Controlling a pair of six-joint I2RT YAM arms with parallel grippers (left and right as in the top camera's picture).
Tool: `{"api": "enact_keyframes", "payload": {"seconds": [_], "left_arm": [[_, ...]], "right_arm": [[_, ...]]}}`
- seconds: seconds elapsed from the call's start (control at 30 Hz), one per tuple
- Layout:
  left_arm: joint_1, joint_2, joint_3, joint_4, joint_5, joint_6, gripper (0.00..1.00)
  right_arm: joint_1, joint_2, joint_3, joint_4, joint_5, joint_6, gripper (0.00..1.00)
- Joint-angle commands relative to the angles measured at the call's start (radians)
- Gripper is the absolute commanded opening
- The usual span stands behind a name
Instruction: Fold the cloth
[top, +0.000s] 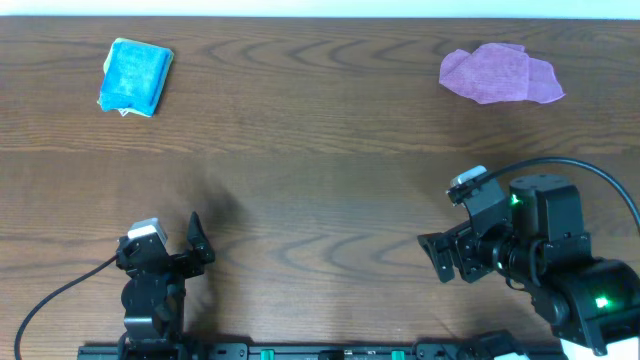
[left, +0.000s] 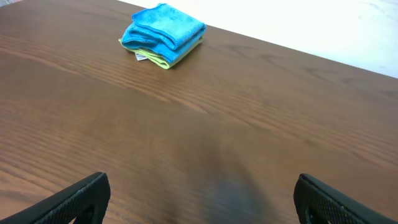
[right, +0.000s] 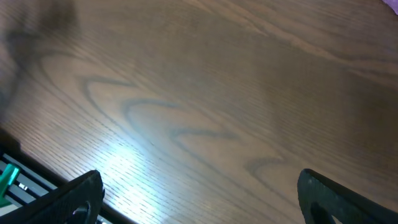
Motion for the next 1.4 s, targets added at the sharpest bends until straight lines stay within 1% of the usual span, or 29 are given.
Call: {"api": "enact_keyframes", "payload": {"seconds": [0.0, 0.53, 0.67, 0.73, 0.83, 0.97, 1.07, 1.2, 1.37], "left_arm": [[0.002, -0.006, -0.023, 0.000, -0.021, 0.003, 0.95], [0.002, -0.006, -0.023, 0.000, -0.021, 0.003, 0.95], [0.002, -0.006, -0.023, 0.000, -0.021, 0.003, 0.96], [0.002, -0.006, -0.023, 0.000, -0.021, 0.003, 0.96], [0.002, -0.006, -0.023, 0.000, -0.021, 0.003, 0.95], [0.002, -0.006, -0.023, 0.000, -0.021, 0.003, 0.95], [0.002, -0.006, -0.023, 0.000, -0.021, 0.003, 0.95], [0.002, -0.006, -0.023, 0.000, -0.021, 0.003, 0.95], [0.002, -0.006, -0.023, 0.000, -0.021, 0.003, 0.95]], "right_arm": [[-0.001, -0.002, 0.002, -0.002, -0.004, -0.007, 0.99], [0.001, -0.002, 0.002, -0.002, -0.004, -0.007, 0.99], [-0.008, -0.037, -0.012, 0.066, 0.029, -0.077, 0.99], [-0.031, -0.100, -0.060, 0.150, 0.028, -0.086, 0.99], [-0.066, -0.274, -0.220, 0.318, 0.026, -0.086, 0.99], [-0.097, -0.458, -0.413, 0.452, 0.026, -0.085, 0.99], [-0.122, -0.563, -0.523, 0.496, 0.026, -0.085, 0.99], [-0.146, -0.690, -0.648, 0.506, 0.026, -0.085, 0.99], [-0.171, -0.814, -0.753, 0.505, 0.025, -0.085, 0.99]]}}
